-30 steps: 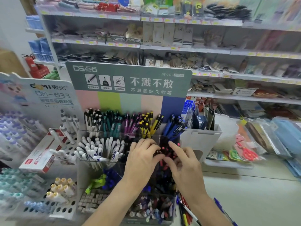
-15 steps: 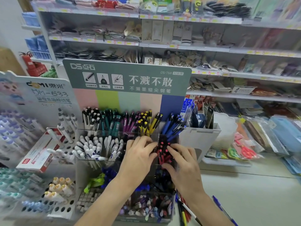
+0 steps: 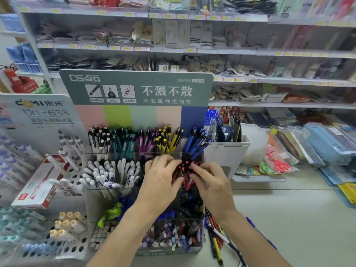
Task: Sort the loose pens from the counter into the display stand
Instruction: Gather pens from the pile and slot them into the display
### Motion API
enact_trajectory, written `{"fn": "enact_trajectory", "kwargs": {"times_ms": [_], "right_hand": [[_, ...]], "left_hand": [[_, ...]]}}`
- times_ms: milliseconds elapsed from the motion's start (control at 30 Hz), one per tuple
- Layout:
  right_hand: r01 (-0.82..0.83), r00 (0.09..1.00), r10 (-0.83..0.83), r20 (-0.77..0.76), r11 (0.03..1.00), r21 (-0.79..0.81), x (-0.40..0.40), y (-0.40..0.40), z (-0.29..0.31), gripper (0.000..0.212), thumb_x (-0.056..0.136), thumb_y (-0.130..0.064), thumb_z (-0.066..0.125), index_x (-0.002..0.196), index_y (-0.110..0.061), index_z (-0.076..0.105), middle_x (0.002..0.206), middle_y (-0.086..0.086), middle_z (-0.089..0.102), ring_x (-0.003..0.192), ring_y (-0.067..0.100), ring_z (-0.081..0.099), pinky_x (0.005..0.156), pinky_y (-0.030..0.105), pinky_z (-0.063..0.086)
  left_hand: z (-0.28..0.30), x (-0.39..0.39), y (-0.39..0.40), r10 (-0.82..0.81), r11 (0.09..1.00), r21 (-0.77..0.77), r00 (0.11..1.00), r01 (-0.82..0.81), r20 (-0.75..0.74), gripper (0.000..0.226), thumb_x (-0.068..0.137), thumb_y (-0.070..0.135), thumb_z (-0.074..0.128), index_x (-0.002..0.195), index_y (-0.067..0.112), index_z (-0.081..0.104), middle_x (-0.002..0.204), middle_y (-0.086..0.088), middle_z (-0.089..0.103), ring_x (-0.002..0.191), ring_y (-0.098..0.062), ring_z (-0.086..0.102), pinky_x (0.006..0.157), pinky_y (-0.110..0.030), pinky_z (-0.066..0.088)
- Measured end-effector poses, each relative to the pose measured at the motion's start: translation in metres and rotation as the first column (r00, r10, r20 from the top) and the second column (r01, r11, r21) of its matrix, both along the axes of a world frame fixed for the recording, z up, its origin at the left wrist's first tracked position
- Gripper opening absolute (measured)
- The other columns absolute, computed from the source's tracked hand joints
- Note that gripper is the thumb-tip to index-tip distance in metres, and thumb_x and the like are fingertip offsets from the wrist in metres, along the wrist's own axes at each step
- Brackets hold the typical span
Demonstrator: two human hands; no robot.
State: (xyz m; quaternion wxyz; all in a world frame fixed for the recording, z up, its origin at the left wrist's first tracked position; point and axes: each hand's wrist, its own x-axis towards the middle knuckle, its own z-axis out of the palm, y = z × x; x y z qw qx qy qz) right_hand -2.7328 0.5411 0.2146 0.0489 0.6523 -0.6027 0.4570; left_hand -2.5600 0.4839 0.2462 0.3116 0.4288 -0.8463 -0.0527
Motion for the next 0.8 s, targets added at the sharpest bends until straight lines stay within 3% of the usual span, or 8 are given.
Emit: {"fn": "enact_trajectory", "kwargs": {"times_ms": [100, 233, 300, 433, 500, 567, 667, 800], "right_hand": [[0.003, 0.985, -0.006, 0.17, 1.0, 0.023, -0.005, 0.027, 0.006, 0.031, 0.09, -0.014, 0.074, 0.12, -0.011, 0.072, 0.101, -0.002, 0.059, 0.078, 0.007, 0.058, 0.072, 0.019, 0.052], [0.178, 0.943, -0.203, 0.263, 0.977, 0.118, -0.037, 0.071, -0.006, 0.019, 0.086, -0.001, 0.077, 0.098, -0.016, 0.076, 0.092, -0.005, 0.062, 0.074, 0.011, 0.059, 0.065, 0.019, 0.049], [0.283, 0.893, -0.365, 0.265, 0.911, 0.301, -0.063, 0.095, -0.024, 0.024, 0.085, -0.004, 0.078, 0.093, -0.026, 0.075, 0.093, -0.011, 0.064, 0.084, 0.009, 0.061, 0.07, 0.016, 0.048], [0.33, 0.779, -0.603, 0.17, 0.626, 0.707, -0.114, 0.145, -0.071, 0.024, 0.074, -0.031, 0.087, 0.092, -0.039, 0.074, 0.106, -0.009, 0.062, 0.114, 0.02, 0.059, 0.095, 0.032, 0.05], [0.231, 0.798, -0.597, 0.081, 0.428, 0.874, -0.127, 0.167, -0.095, 0.056, 0.067, -0.037, 0.092, 0.118, -0.033, 0.07, 0.117, -0.006, 0.05, 0.125, 0.022, 0.052, 0.099, 0.026, 0.042], [0.175, 0.832, -0.555, 0.011, 0.282, 0.943, -0.135, 0.182, -0.12, 0.094, 0.06, -0.04, 0.095, 0.143, -0.033, 0.051, 0.129, -0.001, 0.037, 0.13, 0.023, 0.039, 0.104, 0.029, 0.041], [0.207, 0.873, -0.484, -0.059, 0.26, 0.943, -0.143, 0.193, -0.147, 0.122, 0.052, -0.041, 0.093, 0.156, -0.036, 0.03, 0.149, 0.005, 0.022, 0.134, 0.026, 0.03, 0.108, 0.031, 0.041], [0.118, 0.916, -0.399, 0.041, 0.366, 0.923, -0.159, 0.192, -0.172, 0.13, 0.048, -0.044, 0.096, 0.157, -0.037, 0.026, 0.149, -0.001, 0.021, 0.131, 0.021, 0.027, 0.111, 0.029, 0.037]], "left_hand": [[0.013, -0.001, 0.021, -0.026, 0.999, 0.022, 0.984, 0.031, -0.179, 0.029, 0.083, 0.019, 0.078, 0.11, 0.016, 0.069, 0.104, 0.004, 0.061, 0.103, -0.016, 0.055, 0.094, -0.03, 0.04], [0.021, -0.017, 0.058, -0.124, 0.958, 0.2, 0.928, 0.204, -0.352, 0.011, 0.087, 0.012, 0.072, 0.088, 0.021, 0.066, 0.085, 0.013, 0.059, 0.076, -0.01, 0.058, 0.071, -0.026, 0.049], [0.011, -0.032, 0.077, -0.176, 0.877, 0.383, 0.936, 0.29, -0.305, 0.011, 0.089, 0.015, 0.07, 0.089, 0.025, 0.065, 0.082, 0.014, 0.059, 0.072, -0.009, 0.058, 0.067, -0.021, 0.049], [-0.027, -0.068, 0.109, -0.27, 0.721, 0.613, 0.946, 0.323, -0.181, 0.006, 0.093, 0.027, 0.063, 0.099, 0.028, 0.063, 0.087, 0.014, 0.063, 0.077, -0.003, 0.059, 0.075, -0.023, 0.051], [-0.054, -0.087, 0.123, -0.31, 0.689, 0.652, 0.942, 0.317, -0.13, 0.009, 0.094, 0.029, 0.06, 0.103, 0.027, 0.061, 0.09, 0.013, 0.061, 0.079, -0.004, 0.058, 0.076, -0.022, 0.051], [-0.082, -0.105, 0.134, -0.333, 0.658, 0.698, 0.941, 0.283, -0.067, 0.015, 0.094, 0.032, 0.06, 0.109, 0.027, 0.059, 0.093, 0.014, 0.058, 0.08, -0.003, 0.056, 0.076, -0.02, 0.049], [-0.121, -0.123, 0.144, -0.337, 0.622, 0.767, 0.938, 0.16, 0.077, 0.026, 0.09, 0.041, 0.064, 0.112, 0.029, 0.055, 0.094, 0.016, 0.053, 0.078, -0.002, 0.052, 0.071, -0.019, 0.044], [-0.157, -0.139, 0.163, -0.281, 0.612, 0.788, 0.914, -0.065, 0.293, 0.029, 0.081, 0.048, 0.069, 0.097, 0.032, 0.05, 0.084, 0.015, 0.054, 0.076, -0.004, 0.053, 0.07, -0.026, 0.049]]}}
